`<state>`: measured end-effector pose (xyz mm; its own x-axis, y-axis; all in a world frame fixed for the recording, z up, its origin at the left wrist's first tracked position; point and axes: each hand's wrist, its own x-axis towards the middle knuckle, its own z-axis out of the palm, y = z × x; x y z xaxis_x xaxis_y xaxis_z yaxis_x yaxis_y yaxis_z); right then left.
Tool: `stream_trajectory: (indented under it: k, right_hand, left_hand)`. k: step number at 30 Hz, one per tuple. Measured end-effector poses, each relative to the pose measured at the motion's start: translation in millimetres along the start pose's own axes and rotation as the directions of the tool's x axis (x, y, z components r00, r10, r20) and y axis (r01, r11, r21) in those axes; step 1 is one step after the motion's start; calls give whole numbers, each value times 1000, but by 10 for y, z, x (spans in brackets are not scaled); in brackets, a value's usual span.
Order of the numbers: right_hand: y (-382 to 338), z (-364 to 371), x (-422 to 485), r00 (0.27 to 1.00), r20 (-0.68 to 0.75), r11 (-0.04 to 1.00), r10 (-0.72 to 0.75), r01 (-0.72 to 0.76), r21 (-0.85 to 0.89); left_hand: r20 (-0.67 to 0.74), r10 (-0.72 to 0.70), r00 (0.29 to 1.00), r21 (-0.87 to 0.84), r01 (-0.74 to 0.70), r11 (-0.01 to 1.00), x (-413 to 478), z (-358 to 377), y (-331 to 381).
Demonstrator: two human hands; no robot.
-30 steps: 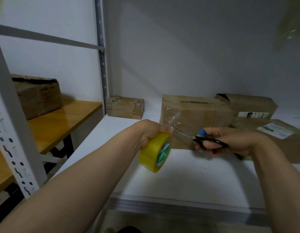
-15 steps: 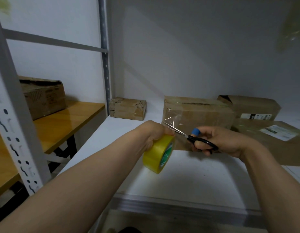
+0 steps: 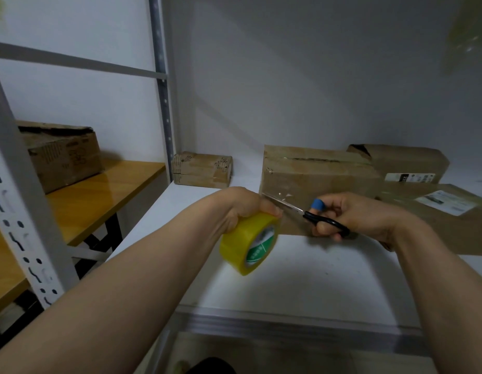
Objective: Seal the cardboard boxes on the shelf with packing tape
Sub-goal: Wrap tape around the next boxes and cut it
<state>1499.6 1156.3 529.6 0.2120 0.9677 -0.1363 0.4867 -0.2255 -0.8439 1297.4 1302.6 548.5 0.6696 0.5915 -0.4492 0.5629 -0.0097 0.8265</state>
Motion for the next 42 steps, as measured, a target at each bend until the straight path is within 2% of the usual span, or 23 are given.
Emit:
stream_trajectory:
  k: [5, 7, 9, 13, 15, 17, 20, 24, 26, 28, 31, 33, 34, 35, 36, 37, 39, 42]
  right_hand:
    - [-17, 12, 44, 999, 32, 999, 34, -33, -24]
    - [-6, 40, 64, 996, 66, 995, 54, -49, -86]
    - [13, 119, 99, 988, 85, 969, 128, -107, -222]
    - [-32, 312, 203, 969, 49, 819, 244, -178, -546]
    - [-129, 374, 232, 966, 1, 693, 260, -186, -696]
    - [-214, 435, 247, 968, -47, 576, 246, -185, -796]
    - [-342, 546, 261, 975, -80, 529, 208, -181, -829]
    - [-479, 827, 350, 991, -120, 461, 51, -131, -878]
    - [-511, 1007, 421, 993, -110, 424, 28, -112, -899]
    - [-528, 1103, 466, 994, -104, 483, 42, -111, -869]
    - [-533, 1038, 448, 994, -32, 643, 106, -93, -760]
    - [-582, 975, 387, 989, 36, 859, 144, -107, -500]
    - [-624, 960, 358, 995, -5, 953, 97, -94, -289]
    - [-682, 947, 337, 993, -118, 997, 32, -40, -72]
    - [-747, 926, 323, 967, -253, 994, -17, 43, 98]
    - [-808, 903, 322, 936, -349, 974, -49, 122, 190]
    - [-886, 907, 358, 906, -412, 948, -98, 211, 240]
    - [-944, 982, 382, 870, -491, 934, -39, 207, 292]
  left_hand:
    - [61, -3, 998, 114, -4, 993, -11, -27, 14]
    - [101, -30, 994, 167, 13, 986, -29, -105, 4]
    - [148, -57, 987, 224, 22, 974, -64, -183, -15]
    - [147, -40, 988, 243, 3, 970, -139, -302, -57]
    - [147, -36, 988, 250, -1, 968, -157, -361, -75]
    - [156, -25, 987, 256, -16, 967, -171, -427, -83]
    - [130, 16, 991, 208, -43, 977, -223, -526, -70]
    - [127, 86, 988, 134, -103, 986, -309, -648, -20]
    - [125, 122, 985, 90, -134, 987, -348, -670, 0]
    - [64, 167, 984, 19, -168, 986, -350, -681, -8]
    - [-24, 279, 960, -73, -280, 957, -308, -682, -55]
    - [-46, 353, 934, -96, -356, 930, -296, -691, -87]
    - [-44, 377, 925, -103, -380, 919, -293, -697, -97]
    - [-34, 399, 916, -104, -400, 910, -297, -702, -104]
    - [-17, 418, 908, -98, -417, 903, -305, -700, -107]
    - [3, 436, 900, -89, -434, 897, -314, -691, -112]
    - [36, 477, 878, -60, -474, 878, -330, -658, -121]
    - [7, 536, 844, -7, -536, 844, -352, -581, -131]
